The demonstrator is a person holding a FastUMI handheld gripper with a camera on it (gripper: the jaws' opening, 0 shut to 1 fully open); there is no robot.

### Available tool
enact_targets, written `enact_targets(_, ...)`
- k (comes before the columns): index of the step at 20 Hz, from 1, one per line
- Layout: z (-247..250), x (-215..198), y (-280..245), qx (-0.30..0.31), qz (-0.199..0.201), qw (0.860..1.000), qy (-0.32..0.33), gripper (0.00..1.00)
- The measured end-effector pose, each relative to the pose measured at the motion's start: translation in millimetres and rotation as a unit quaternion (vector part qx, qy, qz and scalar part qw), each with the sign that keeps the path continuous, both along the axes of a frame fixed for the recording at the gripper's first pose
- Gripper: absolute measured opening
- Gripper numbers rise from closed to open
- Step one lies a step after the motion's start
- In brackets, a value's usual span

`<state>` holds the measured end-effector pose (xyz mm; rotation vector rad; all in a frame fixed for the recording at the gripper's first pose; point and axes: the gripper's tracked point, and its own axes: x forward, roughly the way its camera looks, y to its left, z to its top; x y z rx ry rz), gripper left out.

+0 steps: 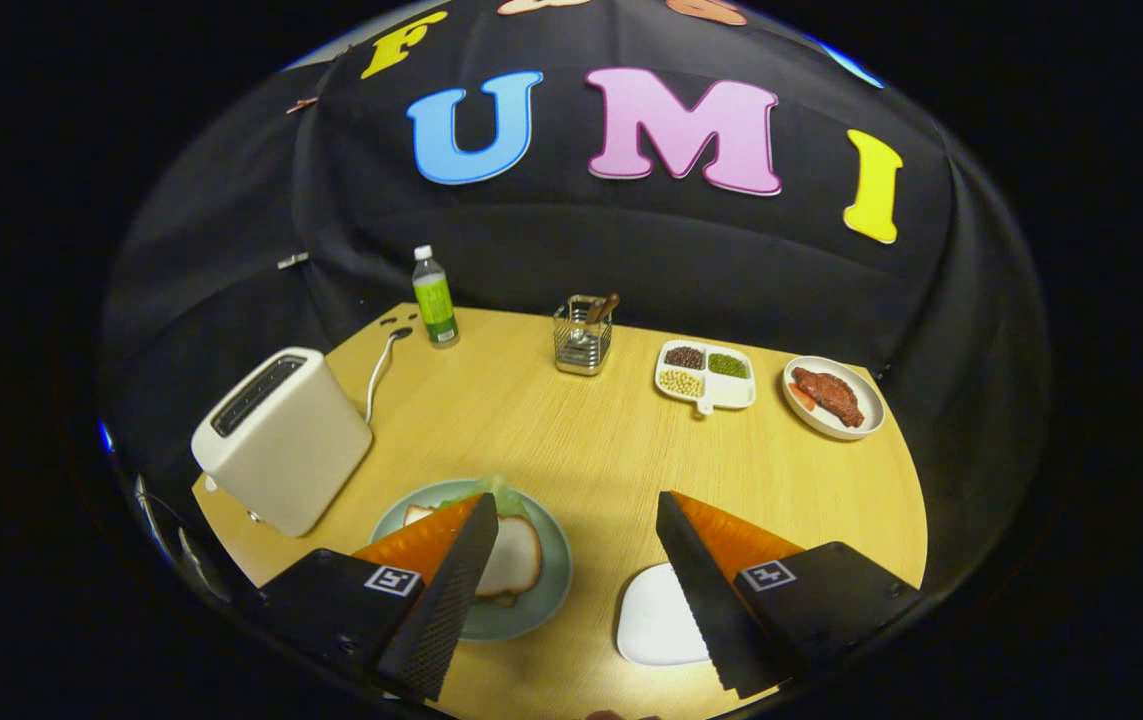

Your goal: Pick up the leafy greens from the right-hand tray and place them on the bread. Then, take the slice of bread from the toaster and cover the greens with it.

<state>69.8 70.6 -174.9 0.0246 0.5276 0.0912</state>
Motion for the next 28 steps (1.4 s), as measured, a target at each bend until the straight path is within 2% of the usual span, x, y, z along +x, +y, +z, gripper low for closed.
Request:
enact_targets(6,93.3,-16.4,-33.7,-0.022,-0.074,0.992,-0.104,1.0)
enact_targets(11,176.6,-41.9,-47.8,-0.008,-0.125,0.97,-0.207,0.99)
enact_targets(14,213.1,-63.5,-61.7,-0.027,-0.146,0.958,-0.247,0.99)
enact_targets(18,231.6,-90.0,-58.6,-0.039,-0.16,0.95,-0.267,0.99)
enact_targets(20,231.0,-99.6,-55.1,-0.054,-0.149,0.948,-0.276,0.99)
enact_targets(23,215.2,-106.6,-48.3,-0.057,-0.146,0.954,-0.254,0.99)
enact_targets(28,210.5,-103.0,-43.1,-0.047,-0.151,0.957,-0.243,0.99)
